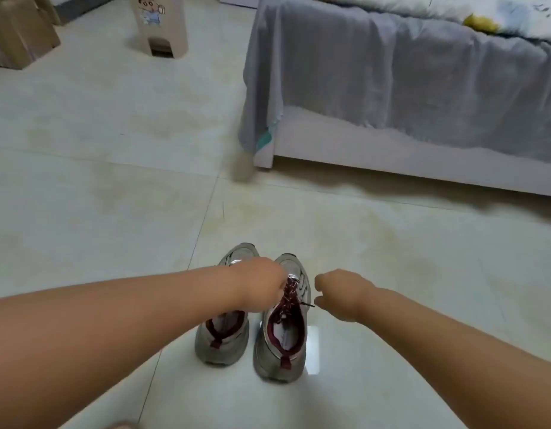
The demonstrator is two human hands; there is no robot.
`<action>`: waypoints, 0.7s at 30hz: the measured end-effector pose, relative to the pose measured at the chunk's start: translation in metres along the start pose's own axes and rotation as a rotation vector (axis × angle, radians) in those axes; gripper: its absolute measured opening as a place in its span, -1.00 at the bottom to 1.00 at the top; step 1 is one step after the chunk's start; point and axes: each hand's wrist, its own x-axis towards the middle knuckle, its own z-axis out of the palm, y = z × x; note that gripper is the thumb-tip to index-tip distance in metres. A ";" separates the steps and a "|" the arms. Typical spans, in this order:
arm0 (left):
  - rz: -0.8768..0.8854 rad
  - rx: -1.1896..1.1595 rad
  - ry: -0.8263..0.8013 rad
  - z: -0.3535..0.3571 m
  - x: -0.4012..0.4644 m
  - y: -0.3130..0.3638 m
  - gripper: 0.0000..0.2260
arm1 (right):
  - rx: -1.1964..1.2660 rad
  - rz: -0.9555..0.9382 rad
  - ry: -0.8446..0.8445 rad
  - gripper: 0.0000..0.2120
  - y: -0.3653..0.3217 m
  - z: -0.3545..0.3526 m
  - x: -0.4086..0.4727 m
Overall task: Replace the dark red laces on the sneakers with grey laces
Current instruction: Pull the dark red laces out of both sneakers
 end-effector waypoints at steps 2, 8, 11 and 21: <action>-0.023 -0.023 0.044 0.013 0.013 0.001 -0.91 | 0.033 0.010 -0.003 -0.72 -0.001 0.015 0.009; -0.067 -0.213 0.195 0.074 0.048 -0.005 -0.76 | 0.229 0.048 0.137 -0.80 -0.011 0.060 0.033; -0.112 -0.409 0.288 0.097 0.054 -0.012 -0.70 | 0.309 0.072 0.225 -0.88 -0.010 0.072 0.039; -0.136 -0.548 0.429 0.117 0.049 -0.016 -0.68 | 0.610 0.147 0.152 -0.81 -0.007 0.057 0.046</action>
